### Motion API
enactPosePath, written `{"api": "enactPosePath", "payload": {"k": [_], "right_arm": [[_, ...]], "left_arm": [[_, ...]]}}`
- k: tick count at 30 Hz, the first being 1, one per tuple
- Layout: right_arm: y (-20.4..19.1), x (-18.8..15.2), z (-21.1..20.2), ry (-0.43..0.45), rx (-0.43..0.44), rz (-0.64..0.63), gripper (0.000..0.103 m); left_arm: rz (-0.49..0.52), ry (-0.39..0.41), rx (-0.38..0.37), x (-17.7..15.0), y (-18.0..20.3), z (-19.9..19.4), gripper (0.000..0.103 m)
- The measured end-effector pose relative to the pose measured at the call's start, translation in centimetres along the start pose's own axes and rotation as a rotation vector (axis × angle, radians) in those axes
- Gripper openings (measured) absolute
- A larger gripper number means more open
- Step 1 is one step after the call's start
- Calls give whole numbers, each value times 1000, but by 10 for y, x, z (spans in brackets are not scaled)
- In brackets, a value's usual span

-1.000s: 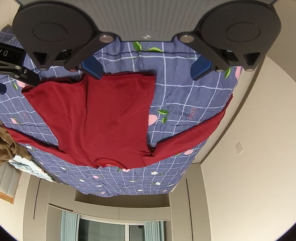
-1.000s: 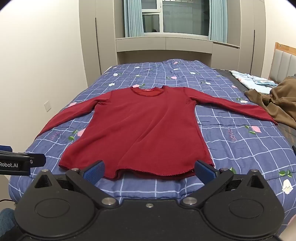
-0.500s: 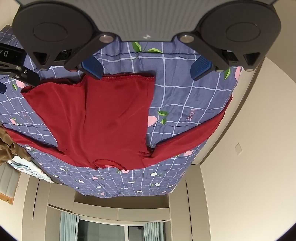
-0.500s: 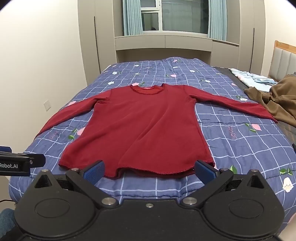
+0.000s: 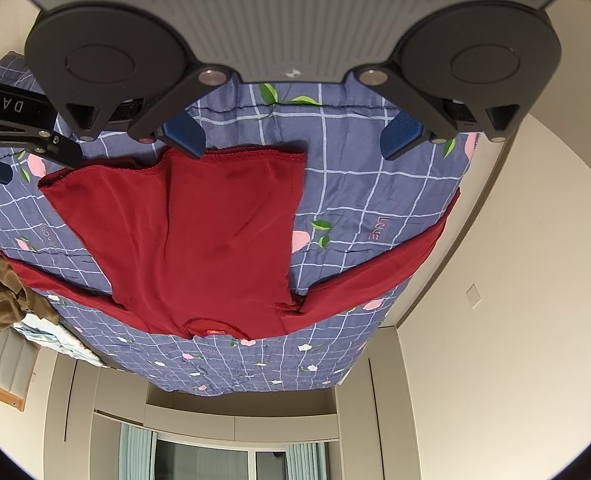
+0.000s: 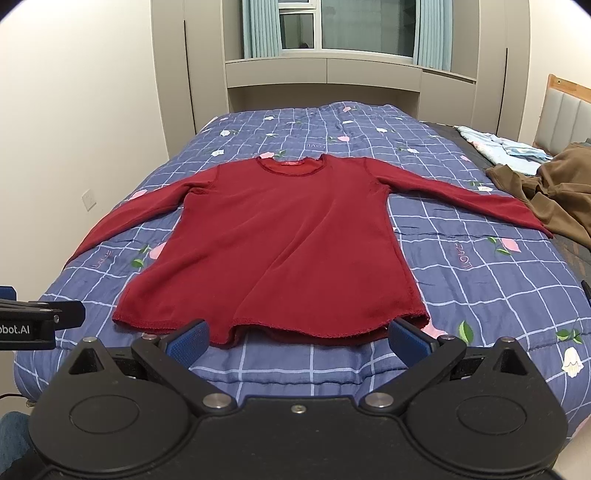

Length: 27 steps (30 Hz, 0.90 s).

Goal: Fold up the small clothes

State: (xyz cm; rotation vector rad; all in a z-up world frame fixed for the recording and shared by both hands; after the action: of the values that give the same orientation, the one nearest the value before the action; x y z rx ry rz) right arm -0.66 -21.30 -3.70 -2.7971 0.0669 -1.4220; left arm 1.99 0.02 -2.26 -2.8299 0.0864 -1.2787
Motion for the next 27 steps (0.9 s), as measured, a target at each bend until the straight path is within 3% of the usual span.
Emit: {"api": "enactPosePath", "payload": {"k": [27], "right_arm": [[-1,0,2,-6,0,0,103]], "left_arm": [[0,-3,0,0,0,0,103]]}}
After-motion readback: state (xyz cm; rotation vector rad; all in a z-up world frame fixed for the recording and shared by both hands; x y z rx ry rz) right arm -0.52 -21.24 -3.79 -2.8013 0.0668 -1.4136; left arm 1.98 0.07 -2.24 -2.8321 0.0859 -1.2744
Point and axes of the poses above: each gripper's, at about its wrist camera, not at the fingertips, and z roughly the way its jaws point, y to its right, x to its top, the point moved 3 cm from there along z, roughly the way its jaws point, and after that the axes turned 6 degrees about y, right-handed, at the moved point
